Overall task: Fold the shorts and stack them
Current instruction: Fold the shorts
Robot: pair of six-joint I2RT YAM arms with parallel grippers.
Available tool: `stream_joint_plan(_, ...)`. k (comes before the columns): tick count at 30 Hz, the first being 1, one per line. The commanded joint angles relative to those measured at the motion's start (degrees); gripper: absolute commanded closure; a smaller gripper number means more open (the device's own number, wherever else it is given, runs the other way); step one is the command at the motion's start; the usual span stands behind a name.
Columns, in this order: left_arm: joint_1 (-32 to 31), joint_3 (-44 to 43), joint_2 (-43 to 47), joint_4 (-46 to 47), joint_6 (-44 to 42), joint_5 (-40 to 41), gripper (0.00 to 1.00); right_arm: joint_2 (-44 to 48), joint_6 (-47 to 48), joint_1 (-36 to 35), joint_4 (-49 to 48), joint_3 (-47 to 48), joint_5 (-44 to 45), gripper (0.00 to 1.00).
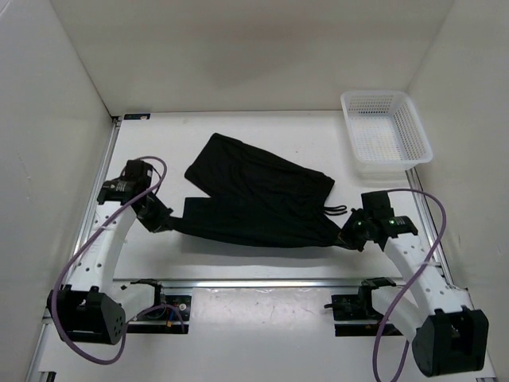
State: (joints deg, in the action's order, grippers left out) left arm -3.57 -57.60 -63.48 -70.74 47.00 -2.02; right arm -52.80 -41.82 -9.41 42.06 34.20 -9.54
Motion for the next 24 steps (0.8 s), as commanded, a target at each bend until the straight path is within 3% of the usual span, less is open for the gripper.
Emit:
stream_joint_plan(1,0.1,-10.0,-2.2,0.3,-1.0,4.6,0.9,2.9,0.2,0.1,6.7,2.4,0.4,1.0)
stream_joint_plan(7,0.1,-30.1,-16.3,-3.0,-4.2,5.7,0.9,2.9,-4.8,0.1,7.9,2.1,-2.3,1.0)
stream_joint_plan(11,0.1,-35.4,-20.9,-2.5,-5.3,4.4,0.9,3.5,-6.8,0.1,7.3,1.0,-5.0,1.0)
stream_joint_plan(16,0.1,-42.3,-28.5,-2.5,-5.9,4.4,0.9,0.8,-6.8,0.1,9.3,8.9,-2.9,1.0)
stream_joint_plan(24,0.1,-62.6,-39.6,-3.6,-6.4,4.9,0.9,-10.2,-4.8,0.1,11.7,24.1,2.9,1.0)
